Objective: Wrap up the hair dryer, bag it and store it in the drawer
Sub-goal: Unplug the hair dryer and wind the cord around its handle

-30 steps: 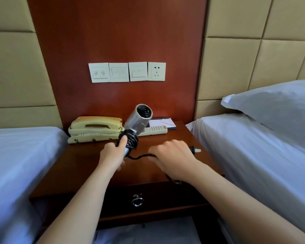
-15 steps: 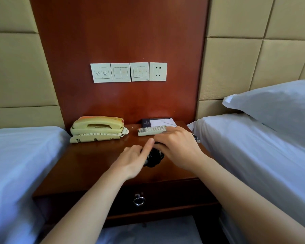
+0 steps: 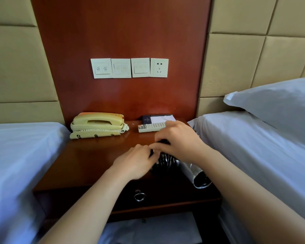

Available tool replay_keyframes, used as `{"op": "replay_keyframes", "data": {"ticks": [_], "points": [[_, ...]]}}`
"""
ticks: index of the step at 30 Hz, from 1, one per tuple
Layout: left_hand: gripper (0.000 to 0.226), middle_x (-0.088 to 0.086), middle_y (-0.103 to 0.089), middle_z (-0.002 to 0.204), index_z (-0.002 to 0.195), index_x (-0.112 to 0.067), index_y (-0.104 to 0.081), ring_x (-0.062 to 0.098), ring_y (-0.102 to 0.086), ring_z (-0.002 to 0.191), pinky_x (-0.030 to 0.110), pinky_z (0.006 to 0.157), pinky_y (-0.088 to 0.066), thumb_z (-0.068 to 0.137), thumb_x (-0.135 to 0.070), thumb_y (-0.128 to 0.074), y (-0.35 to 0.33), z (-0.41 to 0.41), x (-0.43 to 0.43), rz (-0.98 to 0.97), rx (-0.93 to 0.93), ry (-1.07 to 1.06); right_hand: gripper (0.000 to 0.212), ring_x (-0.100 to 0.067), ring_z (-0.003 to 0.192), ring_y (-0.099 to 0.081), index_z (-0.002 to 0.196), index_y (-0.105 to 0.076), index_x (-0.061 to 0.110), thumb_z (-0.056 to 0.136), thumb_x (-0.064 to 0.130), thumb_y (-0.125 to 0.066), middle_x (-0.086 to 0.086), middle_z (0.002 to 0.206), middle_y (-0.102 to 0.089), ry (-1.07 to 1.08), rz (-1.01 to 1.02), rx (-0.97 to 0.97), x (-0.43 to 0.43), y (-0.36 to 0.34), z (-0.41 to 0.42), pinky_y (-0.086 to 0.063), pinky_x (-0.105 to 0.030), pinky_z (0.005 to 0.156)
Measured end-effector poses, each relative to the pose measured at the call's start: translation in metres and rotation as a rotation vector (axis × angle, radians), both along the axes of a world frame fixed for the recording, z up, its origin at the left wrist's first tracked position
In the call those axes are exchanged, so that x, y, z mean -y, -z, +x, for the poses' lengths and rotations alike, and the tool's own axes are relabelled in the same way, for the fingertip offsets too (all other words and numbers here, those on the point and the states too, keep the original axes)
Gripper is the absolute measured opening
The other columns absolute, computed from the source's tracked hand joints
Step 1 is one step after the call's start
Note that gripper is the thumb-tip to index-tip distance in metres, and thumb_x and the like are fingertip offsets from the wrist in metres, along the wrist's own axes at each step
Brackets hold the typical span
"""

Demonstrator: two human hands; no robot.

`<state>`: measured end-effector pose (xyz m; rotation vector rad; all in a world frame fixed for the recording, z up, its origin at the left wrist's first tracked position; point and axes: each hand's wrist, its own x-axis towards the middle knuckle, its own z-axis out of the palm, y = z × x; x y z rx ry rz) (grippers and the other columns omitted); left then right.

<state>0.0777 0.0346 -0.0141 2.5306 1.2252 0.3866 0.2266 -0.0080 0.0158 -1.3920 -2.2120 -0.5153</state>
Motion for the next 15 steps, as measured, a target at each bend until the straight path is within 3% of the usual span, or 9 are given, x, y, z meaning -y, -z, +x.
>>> {"op": "replay_keyframes", "data": {"ticks": [3, 6, 10, 15], "points": [[0.046, -0.002, -0.044, 0.062, 0.060, -0.021, -0.039, 0.014, -0.042, 0.052, 0.034, 0.055, -0.035, 0.098, -0.046, -0.028, 0.000, -0.001, -0.003, 0.018, 0.047, 0.035, 0.047, -0.012, 0.067, -0.038, 0.049, -0.041, 0.029, 0.091, 0.047, -0.049, 0.007, 0.052, -0.041, 0.039, -0.223, -0.138, -0.006, -0.003, 0.010, -0.034, -0.030, 0.064], [0.048, -0.003, -0.038, 0.053, 0.058, -0.015, -0.037, 0.015, -0.036, 0.044, 0.033, 0.052, -0.031, 0.098, -0.043, -0.033, 0.000, -0.002, -0.009, -0.011, 0.082, 0.071, 0.050, -0.014, 0.054, -0.032, 0.053, -0.035, 0.014, 0.091, 0.047, -0.042, -0.004, 0.053, -0.035, -0.011, -0.338, -0.356, -0.013, -0.001, 0.024, -0.032, -0.033, 0.058], [0.049, -0.005, -0.026, 0.046, 0.054, -0.016, -0.028, 0.016, -0.025, 0.043, 0.033, 0.054, -0.026, 0.098, -0.034, -0.038, -0.001, -0.007, -0.014, -0.066, 0.170, 0.118, 0.040, -0.008, 0.054, -0.027, 0.061, -0.040, 0.010, 0.097, 0.027, -0.047, -0.001, 0.059, -0.030, 0.046, -0.465, -0.566, -0.015, 0.003, 0.052, -0.025, -0.022, 0.053], [0.043, 0.002, -0.029, 0.047, 0.058, -0.009, -0.035, 0.018, -0.031, 0.043, 0.030, 0.046, -0.035, 0.097, -0.025, -0.044, -0.002, -0.010, -0.018, -0.204, 0.298, 0.107, 0.042, -0.008, 0.050, -0.031, 0.057, -0.046, 0.015, 0.097, 0.029, -0.046, -0.004, 0.058, -0.035, 0.173, -0.426, -0.687, -0.023, 0.016, 0.081, -0.024, -0.018, 0.047]]}}
